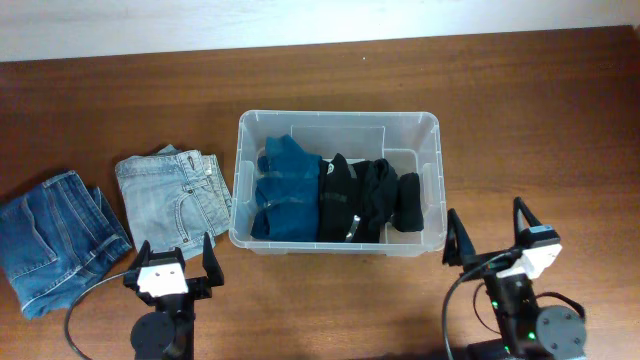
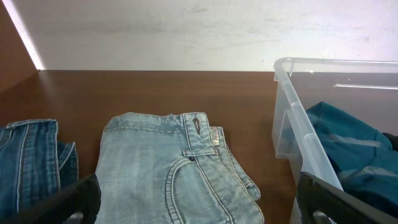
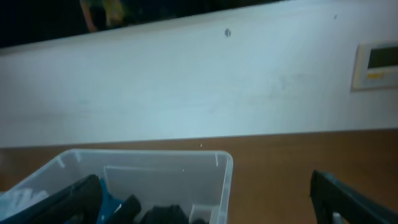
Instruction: Pack container
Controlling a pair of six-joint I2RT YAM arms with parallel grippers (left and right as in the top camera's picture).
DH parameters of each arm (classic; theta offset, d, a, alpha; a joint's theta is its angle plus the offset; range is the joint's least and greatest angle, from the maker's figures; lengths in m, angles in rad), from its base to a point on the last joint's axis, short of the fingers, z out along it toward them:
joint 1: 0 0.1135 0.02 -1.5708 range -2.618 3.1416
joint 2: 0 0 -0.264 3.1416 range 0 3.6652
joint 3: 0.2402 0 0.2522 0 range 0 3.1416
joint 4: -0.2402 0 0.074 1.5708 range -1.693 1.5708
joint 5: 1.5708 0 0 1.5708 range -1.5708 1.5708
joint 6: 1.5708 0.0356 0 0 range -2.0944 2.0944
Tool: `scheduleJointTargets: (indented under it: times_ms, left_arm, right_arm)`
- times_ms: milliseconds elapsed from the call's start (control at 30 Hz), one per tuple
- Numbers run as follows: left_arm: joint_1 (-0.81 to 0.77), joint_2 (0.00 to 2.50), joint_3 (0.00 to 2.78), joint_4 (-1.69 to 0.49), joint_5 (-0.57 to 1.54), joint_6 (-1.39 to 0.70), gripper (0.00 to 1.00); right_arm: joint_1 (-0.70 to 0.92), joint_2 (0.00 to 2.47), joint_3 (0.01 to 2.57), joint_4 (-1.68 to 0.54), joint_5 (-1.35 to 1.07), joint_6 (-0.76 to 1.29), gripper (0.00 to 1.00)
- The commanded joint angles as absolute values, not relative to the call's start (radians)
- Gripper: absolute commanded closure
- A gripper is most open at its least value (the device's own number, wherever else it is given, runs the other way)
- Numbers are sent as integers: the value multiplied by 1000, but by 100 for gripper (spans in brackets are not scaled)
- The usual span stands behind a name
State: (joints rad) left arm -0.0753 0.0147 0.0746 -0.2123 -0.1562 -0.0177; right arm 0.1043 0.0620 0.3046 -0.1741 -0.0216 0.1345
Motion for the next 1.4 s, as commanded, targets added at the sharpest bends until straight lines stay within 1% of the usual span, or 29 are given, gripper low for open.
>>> scheduleJointTargets:
  times_ms: [0,167,600,767,1367]
  left_arm:
    - [-71,7,66,-208,-153,1,1]
    - [-71,7,66,-208,-153,1,1]
    - [-71,7,66,-208,-153,1,1]
    - [-71,7,66,-209,-153,1,1]
    - [-71,7,66,-208,-153,1,1]
  right_arm:
    - [95,31,215,-116,-3,135,2]
    - [95,4,133,-62,-2,135,1]
    - [95,3,5,-62,57,135,1]
    - [95,3,6,-75,58,81,2]
    - [95,4,6,-75,57,82,2]
